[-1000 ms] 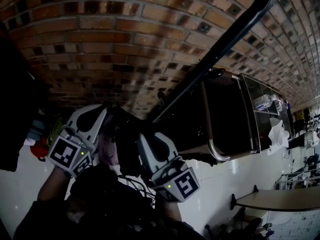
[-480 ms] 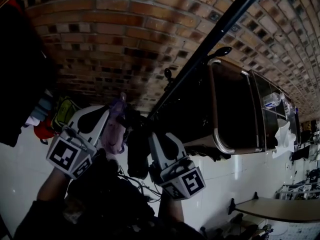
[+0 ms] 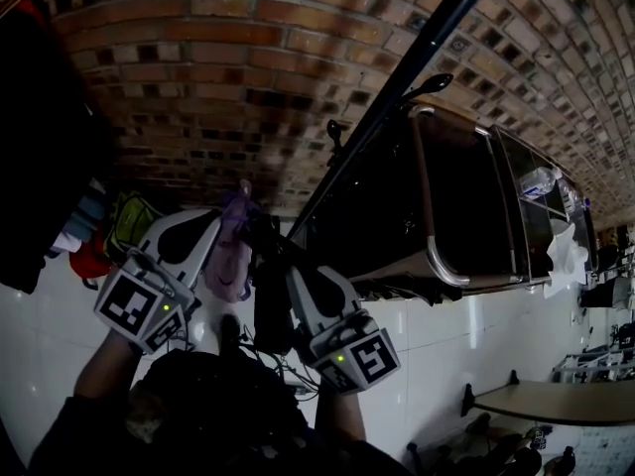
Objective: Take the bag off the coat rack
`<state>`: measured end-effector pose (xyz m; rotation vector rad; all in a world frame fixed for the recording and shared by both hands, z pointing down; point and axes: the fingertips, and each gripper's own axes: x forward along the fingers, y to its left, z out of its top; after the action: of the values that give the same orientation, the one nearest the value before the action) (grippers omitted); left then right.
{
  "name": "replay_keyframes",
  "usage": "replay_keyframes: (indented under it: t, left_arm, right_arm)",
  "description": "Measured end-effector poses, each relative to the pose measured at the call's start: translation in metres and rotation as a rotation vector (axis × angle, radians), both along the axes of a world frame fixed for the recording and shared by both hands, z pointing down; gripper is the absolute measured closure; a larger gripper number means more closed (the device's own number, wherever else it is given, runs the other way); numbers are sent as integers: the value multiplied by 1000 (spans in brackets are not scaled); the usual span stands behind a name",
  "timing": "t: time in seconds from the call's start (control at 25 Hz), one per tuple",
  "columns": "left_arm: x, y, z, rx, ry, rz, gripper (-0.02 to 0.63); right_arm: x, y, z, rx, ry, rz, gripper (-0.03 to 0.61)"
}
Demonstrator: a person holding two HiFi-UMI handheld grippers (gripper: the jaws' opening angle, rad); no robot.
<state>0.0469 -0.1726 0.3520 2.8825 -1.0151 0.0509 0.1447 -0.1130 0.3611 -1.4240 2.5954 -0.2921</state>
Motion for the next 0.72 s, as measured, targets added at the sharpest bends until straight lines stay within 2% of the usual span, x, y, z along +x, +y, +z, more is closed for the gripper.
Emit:
replay_keyframes:
  t: [0.4, 0.72]
  left_arm:
    - [-64, 39, -5, 7, 18, -24, 580]
    - [-104, 80, -16, 46, 22, -36, 580]
  right_arm:
    - [-23, 33, -7, -11, -51, 111, 526]
    - [-53, 70, -18, 16, -50, 110, 526]
